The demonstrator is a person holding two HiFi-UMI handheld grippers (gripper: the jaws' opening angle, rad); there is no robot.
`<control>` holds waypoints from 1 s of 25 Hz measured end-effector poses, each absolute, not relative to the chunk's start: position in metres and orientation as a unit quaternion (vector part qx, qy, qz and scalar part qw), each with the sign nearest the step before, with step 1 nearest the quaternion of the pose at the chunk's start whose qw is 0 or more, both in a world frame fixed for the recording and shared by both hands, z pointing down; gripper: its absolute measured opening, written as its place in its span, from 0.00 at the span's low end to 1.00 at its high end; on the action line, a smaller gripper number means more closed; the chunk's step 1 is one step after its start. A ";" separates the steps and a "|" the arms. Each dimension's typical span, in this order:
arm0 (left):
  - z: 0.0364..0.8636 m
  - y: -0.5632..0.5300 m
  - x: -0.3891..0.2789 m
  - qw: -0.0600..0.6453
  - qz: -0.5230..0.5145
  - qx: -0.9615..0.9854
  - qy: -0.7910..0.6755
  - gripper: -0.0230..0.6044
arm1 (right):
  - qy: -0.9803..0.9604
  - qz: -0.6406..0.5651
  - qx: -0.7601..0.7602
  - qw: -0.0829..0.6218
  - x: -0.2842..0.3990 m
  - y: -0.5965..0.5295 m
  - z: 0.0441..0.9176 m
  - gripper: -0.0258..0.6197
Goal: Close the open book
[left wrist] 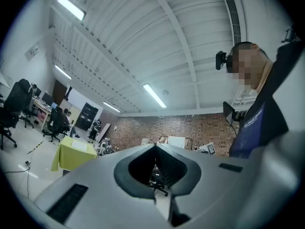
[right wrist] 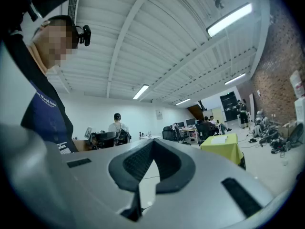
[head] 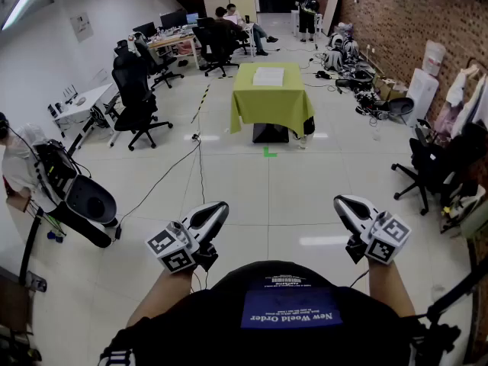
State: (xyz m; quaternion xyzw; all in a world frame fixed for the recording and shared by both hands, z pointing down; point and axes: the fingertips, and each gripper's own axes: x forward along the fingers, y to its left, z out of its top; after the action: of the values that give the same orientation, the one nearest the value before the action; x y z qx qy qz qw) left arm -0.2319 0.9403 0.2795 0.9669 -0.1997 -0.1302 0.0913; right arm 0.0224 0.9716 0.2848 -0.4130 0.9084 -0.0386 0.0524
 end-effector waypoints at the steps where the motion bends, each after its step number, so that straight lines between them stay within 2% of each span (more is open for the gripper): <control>1: 0.277 0.941 -0.226 0.091 -0.130 0.967 -0.199 0.05 | 0.908 -0.039 -0.414 0.053 0.028 0.973 0.283 0.01; 16: 0.292 0.949 -0.133 0.116 -0.120 0.971 -0.174 0.05 | 0.901 -0.067 -0.426 0.041 0.107 0.984 0.307 0.01; 25: 0.303 0.902 -0.165 0.129 -0.125 0.967 -0.183 0.05 | 0.905 -0.080 -0.417 0.028 0.072 0.924 0.321 0.01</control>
State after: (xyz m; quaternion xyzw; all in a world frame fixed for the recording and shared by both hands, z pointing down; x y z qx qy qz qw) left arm -0.1655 0.9024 0.3035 0.9666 -0.1833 -0.1249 0.1286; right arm 0.0725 0.9235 0.3213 -0.4173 0.9048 -0.0804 0.0279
